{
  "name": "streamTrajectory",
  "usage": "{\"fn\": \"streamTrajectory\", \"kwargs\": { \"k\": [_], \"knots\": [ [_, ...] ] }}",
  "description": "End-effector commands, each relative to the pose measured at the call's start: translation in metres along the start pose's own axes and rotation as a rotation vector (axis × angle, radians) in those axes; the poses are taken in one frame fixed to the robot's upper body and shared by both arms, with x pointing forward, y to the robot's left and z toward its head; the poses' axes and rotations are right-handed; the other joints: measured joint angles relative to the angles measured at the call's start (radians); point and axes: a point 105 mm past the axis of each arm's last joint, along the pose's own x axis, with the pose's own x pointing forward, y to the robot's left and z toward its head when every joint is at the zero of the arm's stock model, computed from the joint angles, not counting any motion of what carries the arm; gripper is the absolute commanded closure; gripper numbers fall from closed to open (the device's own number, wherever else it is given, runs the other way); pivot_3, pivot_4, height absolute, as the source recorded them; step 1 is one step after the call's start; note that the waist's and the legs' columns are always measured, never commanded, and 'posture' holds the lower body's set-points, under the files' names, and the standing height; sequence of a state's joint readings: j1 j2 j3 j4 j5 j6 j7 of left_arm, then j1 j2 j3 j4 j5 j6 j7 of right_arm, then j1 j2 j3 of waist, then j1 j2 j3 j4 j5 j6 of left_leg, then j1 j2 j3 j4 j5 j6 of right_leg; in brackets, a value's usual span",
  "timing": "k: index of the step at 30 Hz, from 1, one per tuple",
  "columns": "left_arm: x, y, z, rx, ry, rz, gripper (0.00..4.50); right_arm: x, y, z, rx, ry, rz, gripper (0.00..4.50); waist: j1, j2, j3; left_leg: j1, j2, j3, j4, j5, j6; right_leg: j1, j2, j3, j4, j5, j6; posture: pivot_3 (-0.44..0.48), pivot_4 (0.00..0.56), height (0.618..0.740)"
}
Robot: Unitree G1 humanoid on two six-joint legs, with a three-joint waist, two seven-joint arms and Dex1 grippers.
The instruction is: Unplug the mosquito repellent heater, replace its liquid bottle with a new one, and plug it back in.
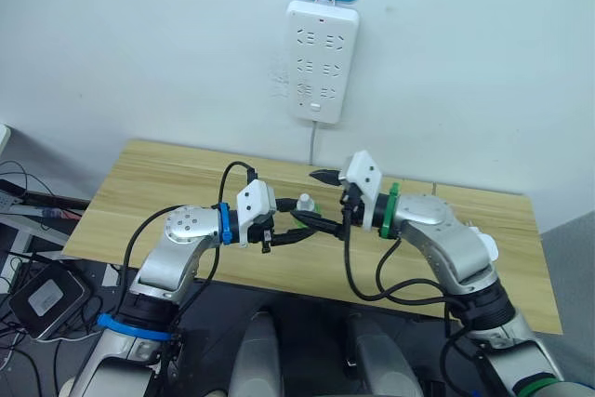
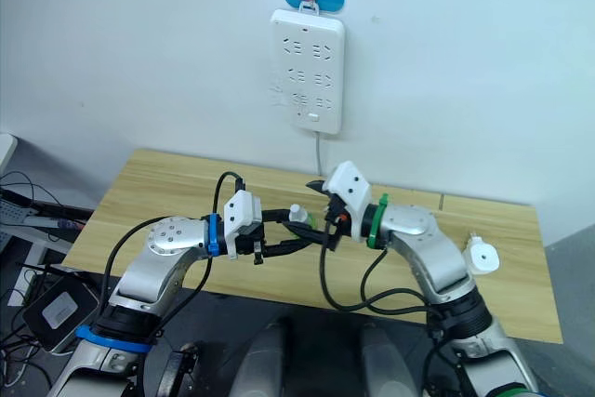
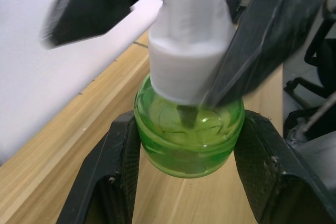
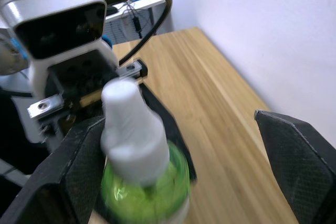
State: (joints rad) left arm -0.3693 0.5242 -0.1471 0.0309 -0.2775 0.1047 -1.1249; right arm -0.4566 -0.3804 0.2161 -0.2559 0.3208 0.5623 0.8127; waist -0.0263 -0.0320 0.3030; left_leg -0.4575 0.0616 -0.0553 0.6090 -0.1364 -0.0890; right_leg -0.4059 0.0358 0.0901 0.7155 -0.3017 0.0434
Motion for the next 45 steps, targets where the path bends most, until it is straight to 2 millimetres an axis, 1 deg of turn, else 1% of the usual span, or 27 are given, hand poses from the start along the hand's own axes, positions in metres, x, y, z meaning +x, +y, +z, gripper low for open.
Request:
{"fn": "streamTrajectory", "kwargs": {
  "k": [1, 3, 7, 10, 11, 14, 16, 18, 21, 23, 25, 26, 28, 31, 32, 34, 35, 36, 37, 39, 45],
  "knots": [
    [-0.003, 0.000, 0.005, 0.024, -0.018, -0.011, 2.30, -0.026, -0.002, 0.007, -0.014, -0.002, 0.012, 0.02, -0.001, 0.000, 0.000, 0.000, 0.000, 0.000, 0.000, 0.000, 0.000, 0.000, 0.000, 0.000, 0.000, 0.000, 0.000, 0.034, 0.226, 0.740],
    [-0.003, 0.001, 0.004, 0.028, -0.016, -0.013, 2.30, -0.030, 0.005, 0.007, -0.024, 0.010, 0.059, 0.02, -0.002, 0.000, 0.000, 0.000, 0.000, 0.001, 0.000, 0.000, 0.000, 0.000, 0.000, 0.000, 0.000, 0.000, 0.000, 0.034, 0.226, 0.740],
    [-0.002, 0.005, 0.004, 0.034, -0.017, -0.013, 2.30, -0.024, 0.014, 0.015, -0.015, -0.022, 0.114, 0.02, -0.011, 0.000, 0.000, 0.002, 0.002, 0.001, 0.000, 0.000, 0.000, 0.000, 0.002, 0.002, 0.001, 0.000, 0.000, 0.033, 0.225, 0.740],
    [-0.001, 0.007, 0.006, 0.039, -0.020, -0.015, 2.30, -0.007, 0.027, 0.022, -0.008, -0.067, 0.153, 0.02, -0.011, 0.000, -0.001, 0.002, 0.002, 0.001, 0.000, 0.000, 0.000, 0.000, 0.003, 0.002, 0.001, 0.000, 0.000, 0.034, 0.225, 0.740],
    [0.000, 0.006, 0.006, 0.040, -0.021, -0.017, 2.30, 0.003, 0.027, 0.023, -0.016, -0.079, 0.136, 0.02, -0.011, 0.000, -0.001, 0.002, 0.002, 0.002, 0.000, 0.000, 0.000, 0.000, 0.003, 0.003, 0.001, 0.000, 0.000, 0.036, 0.226, 0.740],
    [0.001, 0.005, 0.006, 0.044, -0.023, -0.019, 2.30, 0.026, 0.022, 0.023, -0.026, -0.099, 0.057, 0.02, -0.009, 0.000, -0.001, 0.002, 0.002, 0.001, 0.000, 0.000, 0.000, 0.000, 0.003, 0.002, 0.001, 0.000, 0.000, 0.048, 0.227, 0.740],
    [0.002, 0.004, 0.007, 0.047, -0.023, -0.021, 2.30, 0.032, 0.017, 0.023, -0.020, -0.105, 0.018, 0.02, -0.006, 0.000, -0.002, 0.002, 0.002, 0.001, 0.000, 0.000, 0.000, 0.000, 0.002, 0.003, 0.001, 0.000, 0.000, 0.052, 0.228, 0.740],
    [0.001, 0.004, 0.007, 0.046, -0.022, -0.023, 2.30, 0.030, 0.011, 0.018, -0.030, -0.088, -0.007, 0.02, 0.002, -0.001, -0.002, 0.001, 0.001, 0.002, 0.000, 0.000, 0.000, 0.000, 0.001, 0.002, 0.000, 0.000, 0.000, 0.053, 0.229, 0.740],
    [-0.002, 0.005, 0.006, 0.045, -0.017, -0.022, 2.30, 0.020, 0.001, 0.013, -0.036, -0.064, -0.034, 0.02, 0.006, -0.001, -0.002, 0.001, -0.001, 0.002, 0.000, 0.000, 0.000, 0.000, 0.000, 0.002, -0.001, 0.000, 0.000, 0.051, 0.231, 0.740],
    [-0.003, 0.005, 0.005, 0.043, -0.014, -0.019, 2.30, 0.008, -0.007, 0.009, -0.037, -0.045, -0.047, 0.02, 0.005, -0.001, -0.002, 0.001, 0.000, 0.002, 0.000, 0.000, 0.000, 0.000, 0.000, 0.002, 0.000, 0.000, 0.000, 0.048, 0.231, 0.740],
    [-0.002, 0.005, 0.005, 0.041, -0.015, -0.016, 2.30, -0.005, -0.011, 0.009, -0.029, -0.036, -0.039, 0.02, 0.003, -0.001, -0.002, 0.001, 0.000, 0.002, 0.000, 0.000, 0.000, 0.000, 0.000, 0.002, 0.000, 0.000, 0.000, 0.045, 0.233, 0.740],
    [-0.002, 0.005, 0.005, 0.040, -0.015, -0.016, 2.30, -0.010, -0.010, 0.010, -0.019, -0.036, -0.021, 0.02, 0.001, -0.001, -0.002, 0.001, 0.001, 0.002, 0.000, 0.000, 0.000, 0.000, 0.001, 0.002, 0.000, 0.000, 0.000, 0.041, 0.234, 0.740],
    [-0.002, 0.006, 0.004, 0.040, -0.016, -0.015, 2.30, -0.015, -0.008, 0.011, -0.009, -0.036, 0.001, 0.02, 0.000, -0.001, -0.002, 0.001, 0.000, 0.002, 0.000, 0.000, 0.000, 0.000, 0.001, 0.002, 0.000, 0.000, 0.000, 0.035, 0.234, 0.740],
    [0.000, 0.005, 0.004, 0.040, -0.021, -0.018, 2.30, -0.024, 0.019, 0.003, 0.043, 0.011, 0.155, 0.02, -0.003, -0.001, -0.002, 0.001, 0.001, 0.002, -0.001, 0.000, 0.000, 0.000, 0.001, 0.002, 0.000, 0.000, 0.000, 0.030, 0.235, 0.740],
    [0.001, 0.006, 0.005, 0.041, -0.024, -0.018, 2.30, -0.023, 0.026, 0.004, 0.062, 0.007, 0.183, 0.02, -0.003, -0.001, -0.002, 0.001, 0.001, 0.002, -0.001, 0.000, 0.000, 0.000, 0.001, 0.002, 0.000, 0.000, 0.000, 0.030, 0.235, 0.740],
    [0.002, 0.006, 0.006, 0.043, -0.028, -0.018, 2.30, -0.017, 0.033, 0.009, 0.095, -0.025, 0.204, 0.02, -0.007, -0.001, -0.002, 0.001, 0.001, 0.001, -0.001, 0.000, 0.000, 0.000, 0.001, 0.002, 0.000, 0.000, 0.000, 0.030, 0.234, 0.740],
    [0.003, 0.007, 0.007, 0.046, -0.031, -0.018, 2.30, -0.011, 0.033, 0.015, 0.114, -0.056, 0.196, 0.28, -0.009, -0.001, -0.002, 0.001, 0.001, 0.002, -0.001, 0.000, 0.000, 0.000, 0.001, 0.003, 0.000, 0.000, 0.000, 0.030, 0.234, 0.740],
    [0.004, 0.007, 0.008, 0.048, -0.033, -0.019, 2.30, -0.006, 0.034, 0.020, 0.128, -0.080, 0.189, 0.37, -0.011, -0.001, -0.003, 0.002, 0.001, 0.002, -0.001, 0.000, 0.000, 0.000, 0.002, 0.003, 0.000, 0.000, 0.000, 0.030, 0.234, 0.740],
    [0.004, 0.007, 0.008, 0.049, -0.034, -0.020, 2.30, -0.002, 0.034, 0.024, 0.141, -0.095, 0.188, 0.59, -0.013, -0.001, -0.003, 0.002, 0.002, 0.002, 0.000, 0.000, 0.000, 0.000, 0.002, 0.003, 0.001, 0.000, 0.000, 0.030, 0.234, 0.740],
    [0.003, 0.007, 0.008, 0.050, -0.034, -0.021, 2.30, 0.005, 0.034, 0.028, 0.149, -0.107, 0.177, 1.24, -0.012, -0.001, -0.003, 0.002, 0.001, 0.002, 0.000, 0.000, 0.000, 0.000, 0.002, 0.003, 0.001, 0.000, 0.000, 0.033, 0.235, 0.740],
    [0.002, 0.005, 0.008, 0.050, -0.032, -0.028, 2.30, 0.018, 0.031, 0.029, 0.123, -0.111, 0.139, 1.24, -0.006, -0.002, -0.003, 0.002, 0.001, 0.002, -0.001, 0.000, 0.000, 0.000, 0.002, 0.003, 0.000, 0.000, 0.000, 0.035, 0.237, 0.740]
  ]
}}
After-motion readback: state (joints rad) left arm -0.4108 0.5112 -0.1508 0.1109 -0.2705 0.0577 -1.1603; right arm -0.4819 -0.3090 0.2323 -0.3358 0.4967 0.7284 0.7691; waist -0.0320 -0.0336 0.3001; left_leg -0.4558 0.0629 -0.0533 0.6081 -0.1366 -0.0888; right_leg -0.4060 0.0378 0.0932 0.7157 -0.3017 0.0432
